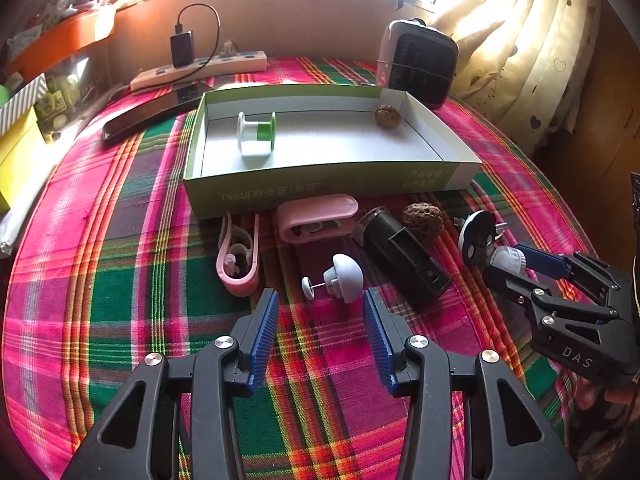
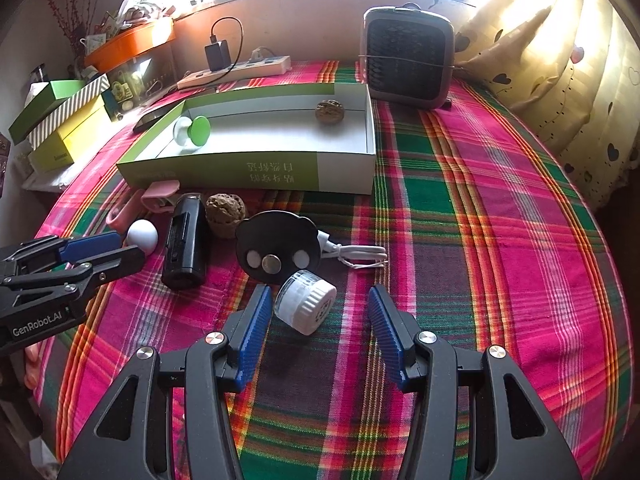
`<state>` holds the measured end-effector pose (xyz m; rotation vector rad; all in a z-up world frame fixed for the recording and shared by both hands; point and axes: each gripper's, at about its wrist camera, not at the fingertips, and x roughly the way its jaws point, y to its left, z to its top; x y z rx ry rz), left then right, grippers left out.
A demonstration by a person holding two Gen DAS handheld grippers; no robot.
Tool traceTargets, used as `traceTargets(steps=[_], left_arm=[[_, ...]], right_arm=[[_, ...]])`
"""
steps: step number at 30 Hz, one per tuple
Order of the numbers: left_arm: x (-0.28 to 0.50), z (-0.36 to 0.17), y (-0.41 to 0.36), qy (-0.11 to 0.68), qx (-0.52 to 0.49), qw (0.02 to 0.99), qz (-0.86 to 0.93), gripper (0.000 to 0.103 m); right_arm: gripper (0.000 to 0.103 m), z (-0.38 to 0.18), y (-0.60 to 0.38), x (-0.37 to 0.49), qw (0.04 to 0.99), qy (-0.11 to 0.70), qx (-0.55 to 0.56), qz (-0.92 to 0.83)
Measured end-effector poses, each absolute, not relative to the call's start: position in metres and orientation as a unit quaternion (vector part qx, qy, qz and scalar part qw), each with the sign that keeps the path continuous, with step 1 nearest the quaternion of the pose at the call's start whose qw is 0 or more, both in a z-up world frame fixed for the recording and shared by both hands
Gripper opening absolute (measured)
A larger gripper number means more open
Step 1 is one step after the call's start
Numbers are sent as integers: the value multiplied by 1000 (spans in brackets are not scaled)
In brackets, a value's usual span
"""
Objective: Organize objects
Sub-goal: 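Grasp the white mushroom-shaped knob with the left tool while the right tool grasps the white cap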
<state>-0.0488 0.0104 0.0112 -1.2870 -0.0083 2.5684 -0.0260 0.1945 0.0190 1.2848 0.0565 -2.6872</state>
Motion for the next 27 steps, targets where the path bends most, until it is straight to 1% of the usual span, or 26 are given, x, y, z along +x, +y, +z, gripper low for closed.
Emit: traceTargets(steps=[6,17,19,21,22,25,27], left_arm=[[-57,11,14,-13,-445,127,886,42],[-58,11,16,-7,-437,120,892,41],[-58,11,16,-6,-435,116,893,39],[-59,10,15,-6,-435,112,894,32],[-59,10,14,-6,-435,111,894,30],[-59,10,14,-7,-435,111,894,30],[-59,10,14,-6,-434,111,894,30]], right_arm=[[51,19,194,-29,76,23,431,-899],[51,20,195,-30,75,19,431,-899],[51,20,196,-30,75,17,430,-899],[51,20,196,-30,75,15,430,-900],[49,20,196,-29,74,16,430,-900],[44,20,197,-28,68,19,430,-900],[42,20,198,-28,69,16,429,-900]])
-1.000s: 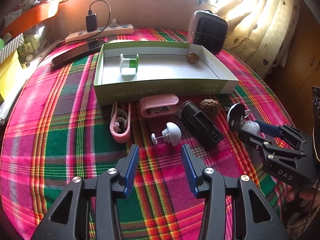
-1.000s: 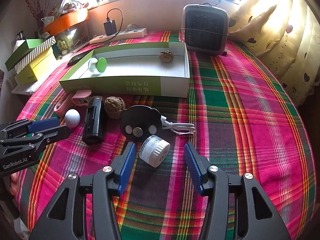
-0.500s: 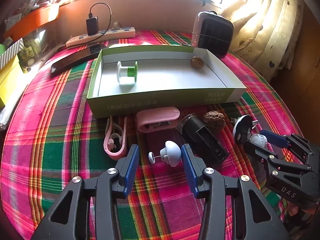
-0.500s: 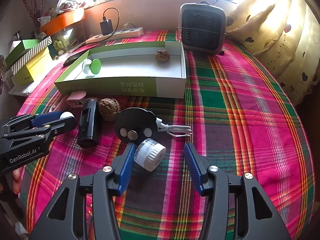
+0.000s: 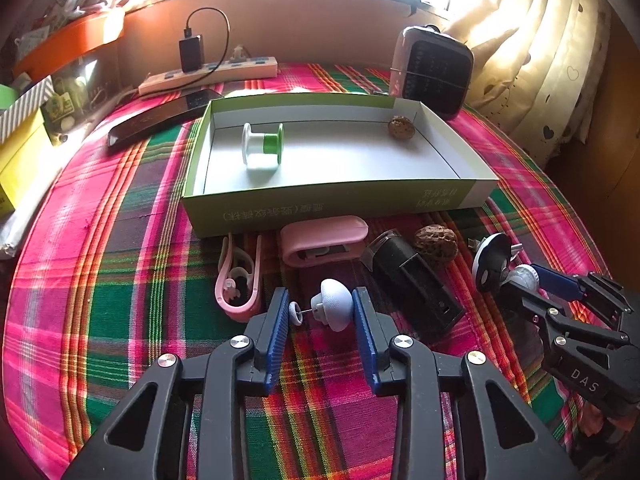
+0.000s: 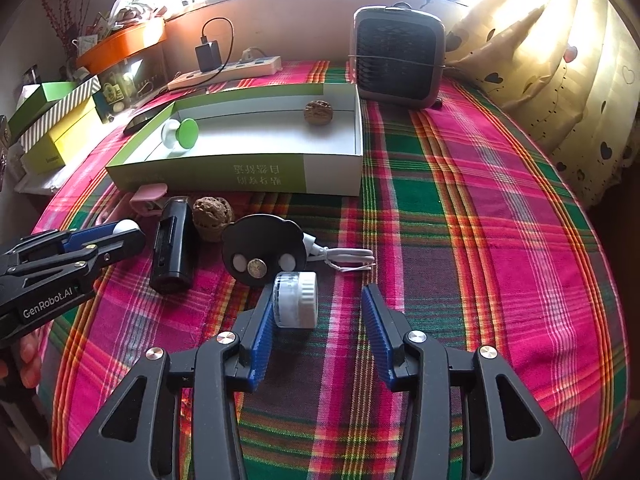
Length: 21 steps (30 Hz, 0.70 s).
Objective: Organize objects
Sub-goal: 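Grasp the white mushroom-shaped knob with the left tool while the right tool grasps the white cap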
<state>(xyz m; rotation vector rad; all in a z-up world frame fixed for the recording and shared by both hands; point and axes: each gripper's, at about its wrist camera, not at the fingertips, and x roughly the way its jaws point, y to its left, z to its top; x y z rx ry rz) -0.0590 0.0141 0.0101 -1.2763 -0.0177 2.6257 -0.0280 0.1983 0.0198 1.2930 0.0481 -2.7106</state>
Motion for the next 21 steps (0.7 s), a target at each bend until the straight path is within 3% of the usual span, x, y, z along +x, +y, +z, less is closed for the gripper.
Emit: traceTargets(steps=[8,21], left_arm=[[-58,10,14,-4,-434,110,894,30],[-57,10,15,-2,-432,109,895,30]], right_arm=[[21,20,199,-28,72,15,428,-901],[20,20,199,-27,73,14,428,-901]])
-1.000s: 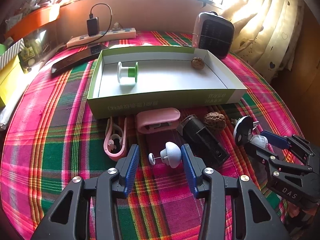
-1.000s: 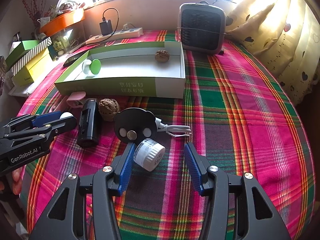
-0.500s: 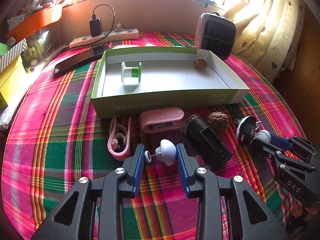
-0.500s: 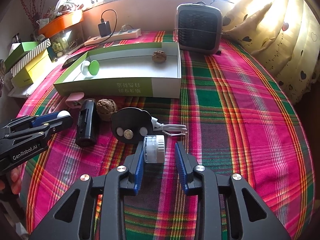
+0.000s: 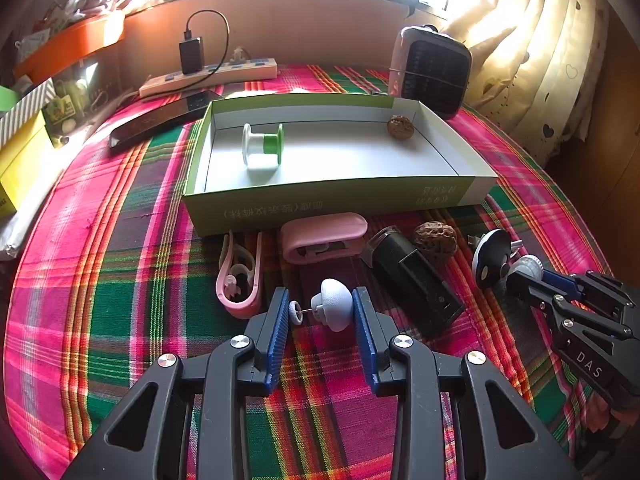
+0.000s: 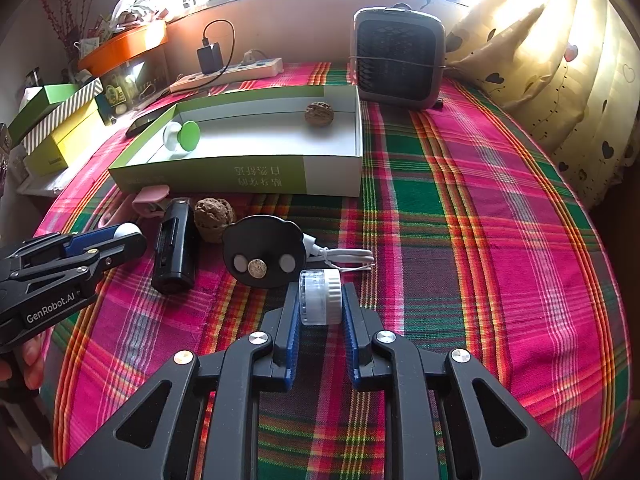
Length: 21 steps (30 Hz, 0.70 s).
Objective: Organize objects
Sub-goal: 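Grasp the white mushroom-shaped knob with the left tool while the right tool grasps the white cap, then carry the knob and the cap up and into the box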
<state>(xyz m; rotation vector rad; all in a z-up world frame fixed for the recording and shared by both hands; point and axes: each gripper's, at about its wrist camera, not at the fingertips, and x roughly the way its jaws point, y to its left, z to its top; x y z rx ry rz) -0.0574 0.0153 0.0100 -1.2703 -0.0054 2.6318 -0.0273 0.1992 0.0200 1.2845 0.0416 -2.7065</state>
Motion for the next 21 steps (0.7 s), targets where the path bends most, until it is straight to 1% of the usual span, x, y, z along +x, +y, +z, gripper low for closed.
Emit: traceTargets(steps=[21], left_arm=[[-54,11,15,1,-433,113,894,30]], right_arm=[[20,27,203,-24,74,12,415,-907]])
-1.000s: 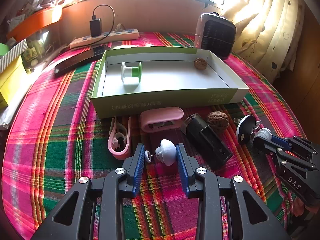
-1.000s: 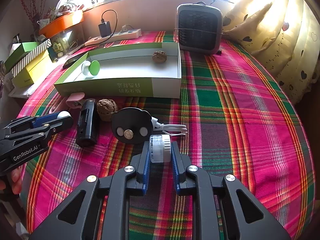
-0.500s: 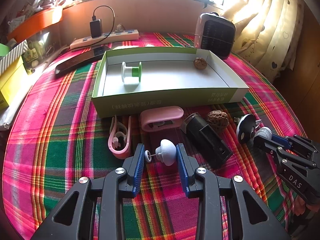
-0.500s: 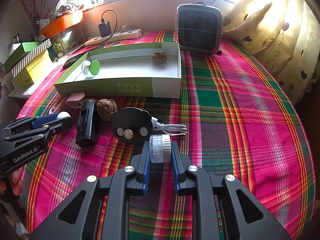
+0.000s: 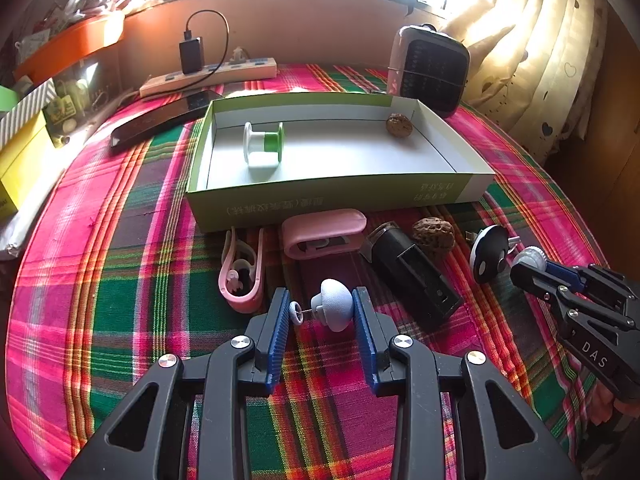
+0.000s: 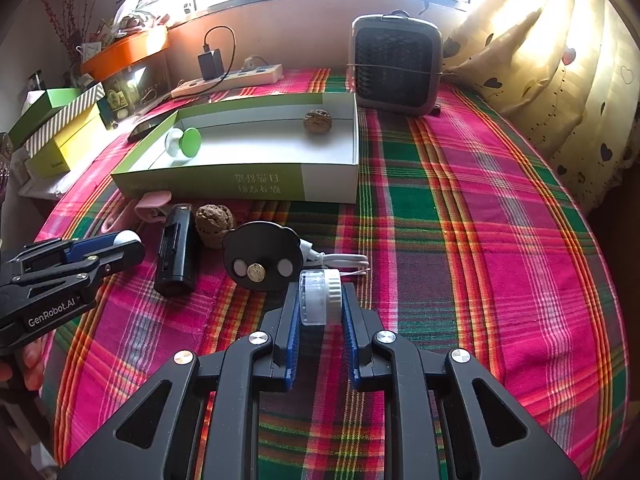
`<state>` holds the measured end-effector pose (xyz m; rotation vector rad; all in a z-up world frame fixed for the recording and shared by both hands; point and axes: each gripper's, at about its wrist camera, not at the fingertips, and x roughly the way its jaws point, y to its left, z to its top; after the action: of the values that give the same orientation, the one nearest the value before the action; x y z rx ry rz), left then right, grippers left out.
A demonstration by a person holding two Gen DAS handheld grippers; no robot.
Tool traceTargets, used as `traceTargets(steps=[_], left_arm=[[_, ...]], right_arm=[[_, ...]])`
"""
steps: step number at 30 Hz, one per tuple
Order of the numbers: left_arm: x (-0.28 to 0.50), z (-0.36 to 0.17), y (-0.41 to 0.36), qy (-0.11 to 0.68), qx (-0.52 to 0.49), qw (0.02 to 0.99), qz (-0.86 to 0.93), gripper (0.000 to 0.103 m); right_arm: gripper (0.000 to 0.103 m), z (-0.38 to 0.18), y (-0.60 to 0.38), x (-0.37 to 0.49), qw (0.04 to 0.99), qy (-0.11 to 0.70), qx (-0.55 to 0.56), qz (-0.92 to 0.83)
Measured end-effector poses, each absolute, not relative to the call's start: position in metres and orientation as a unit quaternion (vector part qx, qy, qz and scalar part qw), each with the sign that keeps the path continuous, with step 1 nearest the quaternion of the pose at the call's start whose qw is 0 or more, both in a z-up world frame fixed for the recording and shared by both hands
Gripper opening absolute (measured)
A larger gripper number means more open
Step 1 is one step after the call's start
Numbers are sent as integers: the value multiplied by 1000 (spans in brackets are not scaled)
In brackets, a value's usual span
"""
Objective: Organize objects
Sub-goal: 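Carry the knob and the cap up and into the box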
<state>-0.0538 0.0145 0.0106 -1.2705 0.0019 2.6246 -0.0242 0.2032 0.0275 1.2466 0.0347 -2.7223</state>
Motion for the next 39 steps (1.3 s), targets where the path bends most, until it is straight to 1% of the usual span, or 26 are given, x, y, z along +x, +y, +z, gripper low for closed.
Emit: traceTargets(steps=[12,20,28,39], left_arm=[[-53,32,9,-4,-411,122,903,30],[-66,47,4,-8,-399,123,909,30],[-82,56,3,-3,-391,119,913,30],[-111,55,-2,-3,-398,108,911,30]], right_arm=[[20,50,202,-27,85,6,388,-918],[20,65,195,-41,96,17,373,-923],[20,68,191,-62,106,17,376,-921],[20,69,188,-104,111,28,387,-915]])
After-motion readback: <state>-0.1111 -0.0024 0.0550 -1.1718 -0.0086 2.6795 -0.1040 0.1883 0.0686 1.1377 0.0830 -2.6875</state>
